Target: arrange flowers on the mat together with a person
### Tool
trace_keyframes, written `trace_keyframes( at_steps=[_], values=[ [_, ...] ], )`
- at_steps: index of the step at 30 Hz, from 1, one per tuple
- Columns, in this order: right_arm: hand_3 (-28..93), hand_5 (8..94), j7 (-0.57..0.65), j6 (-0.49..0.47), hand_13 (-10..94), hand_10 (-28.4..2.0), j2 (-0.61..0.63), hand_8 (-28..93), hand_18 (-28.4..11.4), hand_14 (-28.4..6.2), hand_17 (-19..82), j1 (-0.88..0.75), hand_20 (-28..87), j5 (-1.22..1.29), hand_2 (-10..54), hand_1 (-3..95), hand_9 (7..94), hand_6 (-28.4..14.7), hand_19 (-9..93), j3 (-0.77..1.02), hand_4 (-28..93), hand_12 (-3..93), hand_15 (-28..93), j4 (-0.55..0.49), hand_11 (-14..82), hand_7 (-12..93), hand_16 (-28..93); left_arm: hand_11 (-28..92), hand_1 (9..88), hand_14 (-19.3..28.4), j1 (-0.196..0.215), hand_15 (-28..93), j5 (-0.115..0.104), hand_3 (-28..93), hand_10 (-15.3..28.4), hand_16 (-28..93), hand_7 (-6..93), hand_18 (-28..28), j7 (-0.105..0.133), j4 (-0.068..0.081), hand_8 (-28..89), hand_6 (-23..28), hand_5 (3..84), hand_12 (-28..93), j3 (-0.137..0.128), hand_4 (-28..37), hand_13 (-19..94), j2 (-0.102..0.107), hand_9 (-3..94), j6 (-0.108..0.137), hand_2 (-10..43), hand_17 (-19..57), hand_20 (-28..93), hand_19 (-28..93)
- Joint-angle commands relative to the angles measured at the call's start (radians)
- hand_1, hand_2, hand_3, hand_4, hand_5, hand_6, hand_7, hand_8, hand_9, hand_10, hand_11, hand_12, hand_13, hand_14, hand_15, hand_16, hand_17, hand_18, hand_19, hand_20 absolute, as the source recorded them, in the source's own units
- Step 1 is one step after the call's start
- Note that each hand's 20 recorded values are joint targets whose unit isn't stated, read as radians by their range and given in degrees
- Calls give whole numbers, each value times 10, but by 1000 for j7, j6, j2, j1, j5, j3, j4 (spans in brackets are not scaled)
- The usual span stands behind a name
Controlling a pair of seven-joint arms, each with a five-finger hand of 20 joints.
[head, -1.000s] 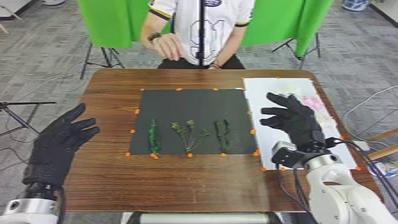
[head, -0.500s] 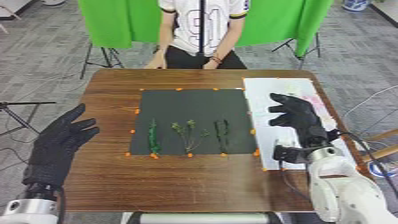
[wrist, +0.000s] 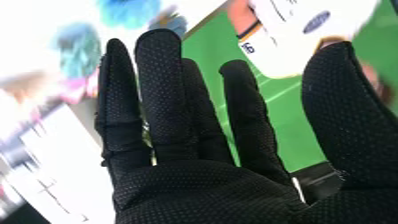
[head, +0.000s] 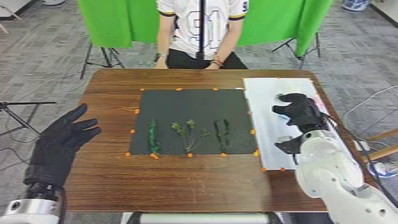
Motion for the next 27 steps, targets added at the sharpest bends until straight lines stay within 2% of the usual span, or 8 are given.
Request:
trace_keyframes(
  at_steps=[1,3,10,16,20,22,24,27],
  values=[
    [746,464,102,-95,555,-187,31,-125,-256,-160,286,127,93,-118,-37,322,470,-1,717,-113,-222,160,683,87,189,176,88,348,198,265,10,625,-6,785,201,-123,158,246,5,4,-107,82,344,102,10,-283,234,3,330,9,68,-75,152,566],
    [748,471,113,-96,557,-187,39,-126,-255,-158,289,156,88,-130,-42,330,474,-3,721,-152,-221,160,681,119,190,178,87,348,199,265,7,625,-4,785,201,-123,158,246,5,5,-107,82,344,102,10,-283,234,2,330,7,68,-75,152,566],
    [757,480,139,-168,569,-186,43,-129,-249,-152,294,226,70,-159,-47,344,489,-4,730,-228,-224,160,677,203,195,181,89,349,200,264,15,626,-17,788,201,-123,158,246,27,6,-107,82,345,102,17,-283,233,16,331,14,66,-76,153,566],
    [764,509,161,-197,596,-173,44,-131,-232,-136,311,258,50,-188,-66,393,526,-7,746,-279,-234,161,666,250,216,197,91,350,201,264,10,626,-14,786,202,-124,158,245,25,7,-107,82,344,102,17,-283,233,15,330,14,66,-76,151,564],
    [762,533,177,-174,618,-162,46,-135,-217,-122,332,292,29,-232,-81,430,558,-1,758,-339,-244,162,653,289,234,217,100,349,201,264,4,627,-6,786,202,-123,159,245,14,7,-107,82,345,101,14,-283,232,4,331,6,66,-76,151,564],
    [720,580,188,-143,677,-126,45,-75,-192,-74,369,306,-21,-257,-92,507,647,6,780,-369,-268,208,597,305,223,264,185,349,201,263,6,627,-11,787,202,-124,159,245,17,6,-107,82,345,102,16,-283,233,7,331,8,65,-76,151,564],
    [661,641,197,-107,753,-73,51,-34,-159,-24,414,316,-54,-286,-95,592,779,11,788,-398,-278,316,541,315,141,332,242,350,201,263,-4,627,-5,787,202,-124,159,244,7,8,-108,82,345,102,19,-283,233,1,331,5,65,-76,151,563],
    [646,712,204,-73,804,-49,52,0,-135,-2,444,317,-72,-307,-95,632,853,22,796,-410,-281,365,516,319,136,382,267,349,201,263,-6,627,-1,788,202,-123,159,245,3,8,-107,83,345,101,18,-283,232,-1,331,-1,64,-77,151,563]
  ],
)
